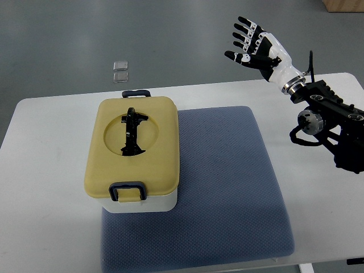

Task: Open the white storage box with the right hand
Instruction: 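Move the right hand over the yellow lid toward its black handle, then close the right hand's fingers around the black handle on the lid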

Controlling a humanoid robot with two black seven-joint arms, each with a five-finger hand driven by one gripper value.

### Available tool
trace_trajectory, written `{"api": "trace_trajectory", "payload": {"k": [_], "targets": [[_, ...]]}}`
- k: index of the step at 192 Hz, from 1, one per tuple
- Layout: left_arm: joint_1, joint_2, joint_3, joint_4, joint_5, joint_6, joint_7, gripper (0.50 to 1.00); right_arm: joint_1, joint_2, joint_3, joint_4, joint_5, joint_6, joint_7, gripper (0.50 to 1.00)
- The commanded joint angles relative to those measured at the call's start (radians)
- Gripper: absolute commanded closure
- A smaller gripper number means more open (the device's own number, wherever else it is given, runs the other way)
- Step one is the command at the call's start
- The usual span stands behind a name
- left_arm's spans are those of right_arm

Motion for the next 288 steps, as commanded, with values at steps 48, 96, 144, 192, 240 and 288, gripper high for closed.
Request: {"api": "trace_trajectory", "payload": {"k": [48,96,144,192,240,288], "targets": [[0.000,0.000,0.000,0.000,0.000,0.000,0.000,0.500,0.274,-0.031,-0.109,0.078,-0.518,0.148,0.005,0.570],[0.000,0.000,0.000,0.000,0.000,0.000,0.000,0.500,0.428,-0.025,-0.215,0.210,-0.819,0.255,0.037,0.570],[0.000,0.000,0.000,0.000,0.000,0.000,0.000,0.500,0.555,0.069,-0.358,0.270,-0.988,0.271,0.048,0.572],[0.000,0.000,0.000,0.000,0.000,0.001,0.000,0.500,0.612,0.153,-0.397,0.262,-1.113,0.263,0.045,0.609],[0.000,0.000,0.000,0.000,0.000,0.000,0.000,0.500,0.636,0.199,-0.440,0.258,-1.207,0.260,0.044,0.754],[0.000,0.000,0.000,0.001,0.000,0.000,0.000,0.500,0.643,0.199,-0.440,0.246,-1.230,0.260,0.042,0.836]]}}
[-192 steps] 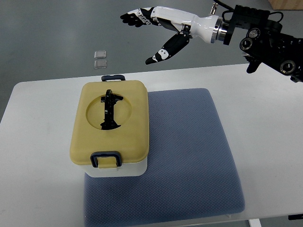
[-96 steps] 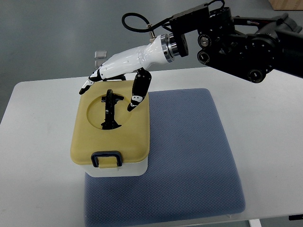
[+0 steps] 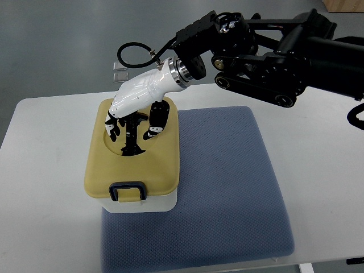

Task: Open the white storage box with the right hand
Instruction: 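Close the right hand's fingers around the black handle on the lid, then lift the yellow lid off the white box with the right hand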

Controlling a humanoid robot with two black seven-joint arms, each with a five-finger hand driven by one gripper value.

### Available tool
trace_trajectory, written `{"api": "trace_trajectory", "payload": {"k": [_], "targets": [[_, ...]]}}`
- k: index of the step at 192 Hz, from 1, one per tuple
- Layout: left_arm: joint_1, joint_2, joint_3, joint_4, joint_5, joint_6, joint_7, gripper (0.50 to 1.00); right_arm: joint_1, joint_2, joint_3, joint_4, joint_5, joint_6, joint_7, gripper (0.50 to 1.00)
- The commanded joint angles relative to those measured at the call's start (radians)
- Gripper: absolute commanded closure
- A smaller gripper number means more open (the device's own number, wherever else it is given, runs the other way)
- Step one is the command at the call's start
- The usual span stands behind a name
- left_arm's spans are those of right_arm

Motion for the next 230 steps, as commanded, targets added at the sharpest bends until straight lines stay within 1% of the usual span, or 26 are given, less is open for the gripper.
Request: {"api": "trace_trajectory", "payload": {"k": [1,23,34,46,47,49,65,66,68,69,71,131,195,223,230], "targets": [[0.000,0.000,0.000,0.001,0.000,0.000,0.000,0.500,0.005,0.000,0.000,-0.001,-0.004,0.000,0.000,0.836],[0.000,0.000,0.000,0.000,0.000,0.000,0.000,0.500,0.006,0.002,0.000,-0.004,-0.005,0.000,0.000,0.842],[0.000,0.000,0.000,0.000,0.000,0.000,0.000,0.500,0.003,0.002,0.000,-0.004,-0.005,0.002,-0.002,0.861],[0.000,0.000,0.000,0.000,0.000,0.000,0.000,0.500,0.003,0.002,0.000,-0.004,-0.005,0.002,-0.002,0.906],[0.000,0.000,0.000,0.000,0.000,0.000,0.000,0.500,0.003,0.002,0.000,-0.004,-0.005,0.002,-0.002,0.916],[0.000,0.000,0.000,0.000,0.000,0.000,0.000,0.500,0.003,0.002,0.000,-0.004,-0.005,0.002,-0.002,0.916],[0.000,0.000,0.000,0.000,0.000,0.000,0.000,0.500,0.001,0.002,0.000,-0.004,-0.005,0.002,0.000,0.971],[0.000,0.000,0.000,0.000,0.000,0.000,0.000,0.500,0.001,0.002,0.000,-0.004,-0.005,0.003,0.000,0.981],[0.000,0.000,0.000,0.000,0.000,0.000,0.000,0.500,0.001,0.002,0.000,-0.004,-0.005,0.003,0.000,0.981],[0.000,0.000,0.000,0.000,0.000,0.000,0.000,0.500,0.000,0.002,0.000,-0.004,-0.005,0.003,0.000,0.993],[0.000,0.000,0.000,0.000,0.000,0.000,0.000,0.500,0.000,0.002,0.000,-0.004,-0.005,0.003,0.000,1.000],[0.000,0.000,0.000,0.000,0.000,0.000,0.000,0.500,0.001,0.012,0.016,-0.004,0.001,0.002,0.006,1.000],[0.000,0.000,0.000,0.000,0.000,0.000,0.000,0.500,0.067,0.011,0.065,-0.004,0.039,0.008,0.009,1.000],[0.000,0.000,0.000,0.000,0.000,0.000,0.000,0.500,0.086,-0.011,0.066,-0.006,0.076,0.000,0.011,1.000],[0.000,0.000,0.000,0.000,0.000,0.000,0.000,0.500,0.086,-0.030,0.066,-0.006,0.084,-0.002,0.012,1.000]]}}
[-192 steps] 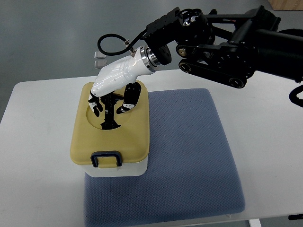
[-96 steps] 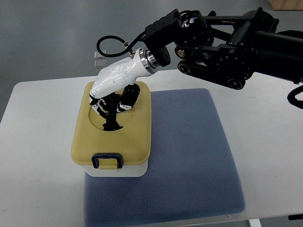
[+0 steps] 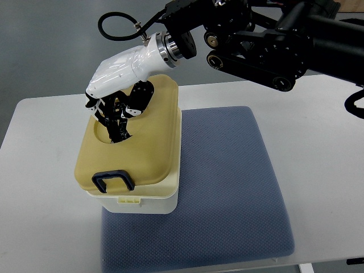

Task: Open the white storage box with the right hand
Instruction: 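Lift the yellow lid off the white box with the right hand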

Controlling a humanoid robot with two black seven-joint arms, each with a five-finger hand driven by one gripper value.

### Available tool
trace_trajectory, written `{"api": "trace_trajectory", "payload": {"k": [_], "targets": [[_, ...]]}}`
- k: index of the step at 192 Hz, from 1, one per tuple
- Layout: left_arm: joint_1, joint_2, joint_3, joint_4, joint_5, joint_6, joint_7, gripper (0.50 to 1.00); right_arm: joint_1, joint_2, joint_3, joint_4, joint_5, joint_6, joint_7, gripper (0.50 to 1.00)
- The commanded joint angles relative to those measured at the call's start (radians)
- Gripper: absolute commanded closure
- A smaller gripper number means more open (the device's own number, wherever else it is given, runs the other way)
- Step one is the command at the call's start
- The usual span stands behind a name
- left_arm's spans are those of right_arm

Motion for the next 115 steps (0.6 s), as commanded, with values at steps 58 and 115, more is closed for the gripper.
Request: {"api": "trace_trajectory", "payload": {"k": [58,115], "targets": [[0.000,0.000,0.000,0.000,0.000,0.000,0.000,0.500,-0.038,-0.217,0.075,-0.043,0.045,-0.037,0.007,1.000],[0.000,0.000,0.000,0.000,0.000,0.000,0.000,0.500,-0.202,-0.409,0.075,-0.052,0.045,-0.184,0.007,1.000]]}}
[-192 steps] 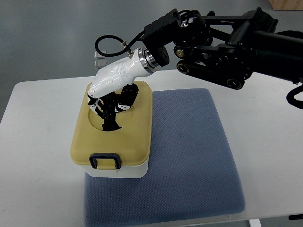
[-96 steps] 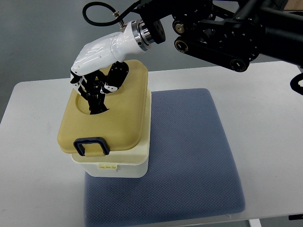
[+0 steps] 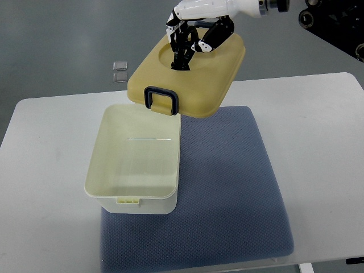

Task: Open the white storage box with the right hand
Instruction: 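Lift the yellow lid off the white box with the right hand, then carry the lid beside the box and lower it onto the mat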

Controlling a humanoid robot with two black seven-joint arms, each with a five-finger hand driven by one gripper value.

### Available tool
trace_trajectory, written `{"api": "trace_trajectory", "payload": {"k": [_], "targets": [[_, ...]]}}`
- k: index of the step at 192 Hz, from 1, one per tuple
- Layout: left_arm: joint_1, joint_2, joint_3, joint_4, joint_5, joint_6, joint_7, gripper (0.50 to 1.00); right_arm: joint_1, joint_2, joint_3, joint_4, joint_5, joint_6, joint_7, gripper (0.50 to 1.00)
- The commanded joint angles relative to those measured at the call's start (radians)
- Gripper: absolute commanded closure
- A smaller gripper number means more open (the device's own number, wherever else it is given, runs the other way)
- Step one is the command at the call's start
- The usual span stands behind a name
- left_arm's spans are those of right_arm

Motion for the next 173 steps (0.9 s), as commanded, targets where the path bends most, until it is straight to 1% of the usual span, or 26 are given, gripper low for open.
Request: {"api": "trace_trajectory", "payload": {"k": [1,18,47,51,66,86,123,144,173], "targets": [[0.000,0.000,0.000,0.000,0.000,0.000,0.000,0.500,-0.058,-0.055,0.000,-0.004,0.000,-0.058,0.000,1.000],[0.000,0.000,0.000,0.000,0.000,0.000,0.000,0.500,-0.123,-0.092,0.000,-0.012,0.000,-0.108,0.000,1.000],[0.000,0.000,0.000,0.000,0.000,0.000,0.000,0.500,-0.213,-0.114,0.000,-0.041,0.000,-0.188,0.000,1.000],[0.000,0.000,0.000,0.000,0.000,0.000,0.000,0.500,-0.232,-0.118,0.000,-0.049,0.002,-0.208,0.000,1.000],[0.000,0.000,0.000,0.000,0.000,0.000,0.000,0.500,-0.278,-0.127,0.000,-0.060,0.011,-0.242,0.000,1.000],[0.000,0.000,0.000,0.000,0.000,0.001,0.000,0.500,-0.331,-0.133,0.000,-0.061,0.030,-0.268,0.000,1.000],[0.000,0.000,0.000,0.000,0.000,0.000,0.000,0.500,-0.390,-0.126,-0.002,-0.063,0.031,-0.298,0.000,1.000],[0.000,0.000,0.000,0.000,0.000,0.000,0.000,0.500,-0.419,-0.107,-0.003,-0.063,0.031,-0.320,0.000,1.000],[0.000,0.000,0.000,0.000,0.000,0.000,0.000,0.500,-0.445,-0.066,-0.003,-0.063,0.031,-0.328,0.000,1.000]]}}
